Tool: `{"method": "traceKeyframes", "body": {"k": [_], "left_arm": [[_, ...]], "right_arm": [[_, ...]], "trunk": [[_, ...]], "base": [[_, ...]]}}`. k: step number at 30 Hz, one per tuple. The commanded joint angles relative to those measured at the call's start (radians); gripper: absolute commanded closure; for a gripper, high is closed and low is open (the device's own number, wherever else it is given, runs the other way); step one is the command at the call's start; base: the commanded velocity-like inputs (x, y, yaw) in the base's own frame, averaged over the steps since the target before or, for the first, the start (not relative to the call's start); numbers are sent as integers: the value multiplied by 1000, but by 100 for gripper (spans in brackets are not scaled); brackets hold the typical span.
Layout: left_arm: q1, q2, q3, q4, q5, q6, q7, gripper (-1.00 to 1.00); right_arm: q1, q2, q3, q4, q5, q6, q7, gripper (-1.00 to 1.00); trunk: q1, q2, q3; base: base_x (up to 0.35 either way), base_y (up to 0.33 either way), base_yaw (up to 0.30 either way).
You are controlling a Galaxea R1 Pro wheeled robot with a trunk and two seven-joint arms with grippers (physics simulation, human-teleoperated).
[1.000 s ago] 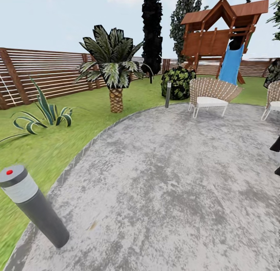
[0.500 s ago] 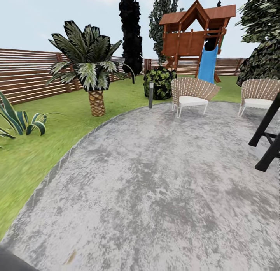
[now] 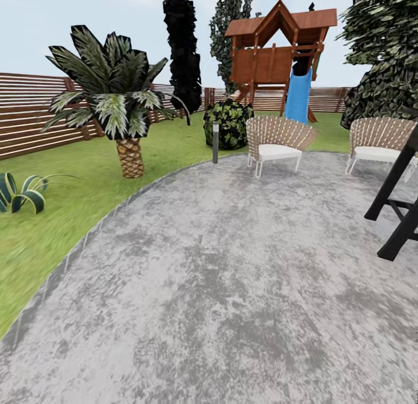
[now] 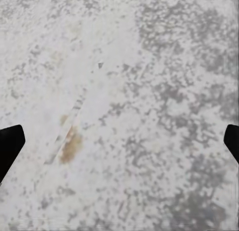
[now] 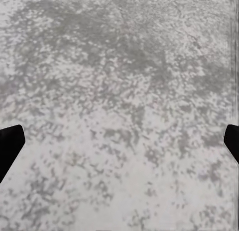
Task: In the garden, pick up the pesticide atomizer on the floor and spray pesticide onto both trees until each tree trunk is fully covered.
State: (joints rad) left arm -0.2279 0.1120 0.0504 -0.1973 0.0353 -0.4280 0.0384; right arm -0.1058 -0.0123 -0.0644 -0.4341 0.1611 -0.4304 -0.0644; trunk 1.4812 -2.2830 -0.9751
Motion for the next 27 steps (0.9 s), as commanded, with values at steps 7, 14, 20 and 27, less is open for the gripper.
{"method": "traceKeyframes", "body": {"k": [7,14,20,27], "left_arm": [[1,0,0,0,0,0,0,-100],[1,0,0,0,0,0,0,-100],[1,0,0,0,0,0,0,-100],[1,0,0,0,0,0,1,-100]], "right_arm": [[0,0,0,0,0,1,0,-100],[0,0,0,0,0,0,0,-100],[0,0,0,1,0,1,0,-100],[0,0,0,1,0,1,0,-100]], "trunk": [[0,0,0],[0,0,0],[0,0,0],[0,0,0]], "base": [[339,25,-262],[339,68,-264],[331,103,-264],[301,205,-264]]}}
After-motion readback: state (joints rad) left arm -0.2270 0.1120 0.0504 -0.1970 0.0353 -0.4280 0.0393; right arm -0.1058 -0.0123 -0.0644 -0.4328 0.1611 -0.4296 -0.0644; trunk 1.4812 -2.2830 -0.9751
